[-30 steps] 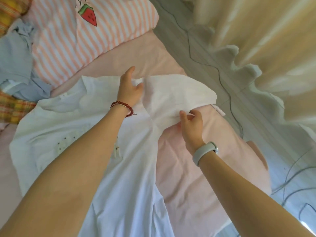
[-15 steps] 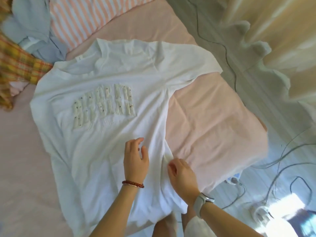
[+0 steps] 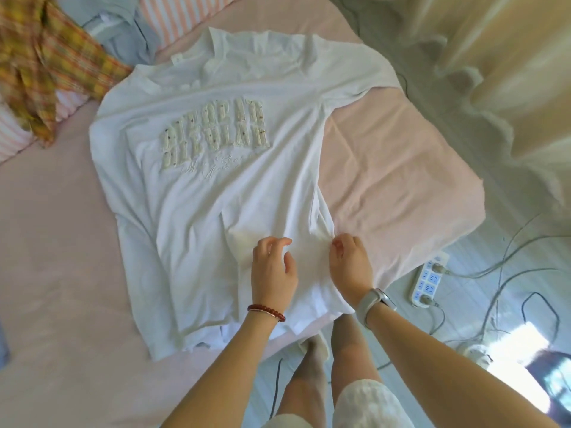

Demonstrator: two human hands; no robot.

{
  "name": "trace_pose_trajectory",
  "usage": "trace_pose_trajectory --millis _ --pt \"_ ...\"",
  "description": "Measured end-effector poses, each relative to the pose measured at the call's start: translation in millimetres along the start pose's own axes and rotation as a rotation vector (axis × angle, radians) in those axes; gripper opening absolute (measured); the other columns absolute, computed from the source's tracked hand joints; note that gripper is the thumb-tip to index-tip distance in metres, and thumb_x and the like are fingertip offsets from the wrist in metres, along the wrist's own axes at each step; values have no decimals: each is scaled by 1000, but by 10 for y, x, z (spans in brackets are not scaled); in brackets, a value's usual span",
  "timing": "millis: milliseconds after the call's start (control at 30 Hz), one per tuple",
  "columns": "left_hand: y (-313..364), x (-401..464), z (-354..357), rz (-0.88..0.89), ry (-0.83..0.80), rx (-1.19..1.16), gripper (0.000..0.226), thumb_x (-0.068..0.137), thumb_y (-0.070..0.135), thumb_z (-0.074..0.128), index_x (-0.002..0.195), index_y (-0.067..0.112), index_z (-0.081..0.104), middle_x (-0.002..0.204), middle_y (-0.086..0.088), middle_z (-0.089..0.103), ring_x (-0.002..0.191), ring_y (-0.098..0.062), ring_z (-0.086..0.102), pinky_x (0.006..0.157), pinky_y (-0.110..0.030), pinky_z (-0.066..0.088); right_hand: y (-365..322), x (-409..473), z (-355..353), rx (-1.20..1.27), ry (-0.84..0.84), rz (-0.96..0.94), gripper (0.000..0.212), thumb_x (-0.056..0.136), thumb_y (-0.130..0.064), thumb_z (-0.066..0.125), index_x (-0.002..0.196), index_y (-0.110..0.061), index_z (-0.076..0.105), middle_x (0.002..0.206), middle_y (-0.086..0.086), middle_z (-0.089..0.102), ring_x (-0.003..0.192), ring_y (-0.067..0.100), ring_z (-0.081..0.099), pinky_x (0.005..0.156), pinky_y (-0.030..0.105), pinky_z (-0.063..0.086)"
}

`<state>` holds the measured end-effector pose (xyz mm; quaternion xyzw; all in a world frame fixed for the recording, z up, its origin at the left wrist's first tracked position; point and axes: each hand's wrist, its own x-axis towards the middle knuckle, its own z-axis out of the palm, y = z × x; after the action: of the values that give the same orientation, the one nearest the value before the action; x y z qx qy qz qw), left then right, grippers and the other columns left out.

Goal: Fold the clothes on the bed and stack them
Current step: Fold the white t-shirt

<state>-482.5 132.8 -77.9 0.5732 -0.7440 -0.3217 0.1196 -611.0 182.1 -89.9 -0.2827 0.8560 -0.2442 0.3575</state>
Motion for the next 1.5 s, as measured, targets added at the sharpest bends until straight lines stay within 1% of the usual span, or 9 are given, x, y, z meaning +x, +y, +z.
trace_pose_trajectory --millis 300,433,733,933,1100,1267,1333,1400,1500 --pt "-249 -205 83 -204 -123 82 39 87 3 51 125 10 54 127 -10 49 119 -27 44 101 -32 32 -1 -162 304 -261 -136 56 38 90 -41 50 118 -15 49 119 3 50 113 25 43 88 37 41" --pt "-286 -240 57 -146 -116 62 38 84 -2 52 121 8 57 126 -11 48 119 -28 45 103 -39 38 -34 -49 360 -154 -101 128 21 91 -23 46 106 -12 55 116 7 52 112 28 41 90 37 38" --pt "-8 -334 201 -49 -28 202 40 76 19 55 114 12 59 124 -11 55 117 -29 45 89 -51 44 64 -214 -353 345 -14 101 9 94 -12 44 86 -8 43 61 -4 43 54 8 39 48 12 34" --pt "122 -446 313 -137 -315 311 70 89 40 52 148 31 14 157 -4 -3 144 -30 -5 112 -55 5 225 -21 -882 226 58 45 18 99 -20 35 114 -11 39 65 1 48 58 17 45 53 22 35" --pt "100 -512 319 -188 -486 383 79 90 41 51 148 33 -3 155 -4 -20 142 -32 -17 114 -54 10 544 288 -1043 -297 -243 110 17 95 -20 42 97 -6 52 94 15 55 82 27 44 69 29 31" --pt "-52 -684 304 -179 -510 554 97 85 53 53 141 33 -24 152 -7 -29 139 -38 -22 110 -60 9 617 294 -1069 -167 -136 103 21 99 -20 34 108 -5 47 86 12 50 79 31 47 67 33 33" --pt "-121 -758 301 -206 -509 590 111 77 52 65 141 35 -24 153 -11 -24 140 -44 -13 106 -64 17 648 243 -1054 -112 -102 73 22 99 -20 34 110 -6 47 83 11 52 78 34 51 64 34 34" --pt "-217 -792 281 -203 -452 632 120 55 39 85 146 31 7 154 -22 11 135 -52 19 90 -67 37 722 213 -1060 -161 -110 58 25 99 -25 36 113 -8 48 81 13 55 82 37 56 63 35 34" --pt "-377 -795 216 -97 -368 661 88 43 9 90 123 18 52 118 -21 57 101 -45 58 68 -54 51 828 226 -1126 -408 -172 38 31 99 -36 35 112 -11 49 93 16 62 91 37 57 65 34 34"
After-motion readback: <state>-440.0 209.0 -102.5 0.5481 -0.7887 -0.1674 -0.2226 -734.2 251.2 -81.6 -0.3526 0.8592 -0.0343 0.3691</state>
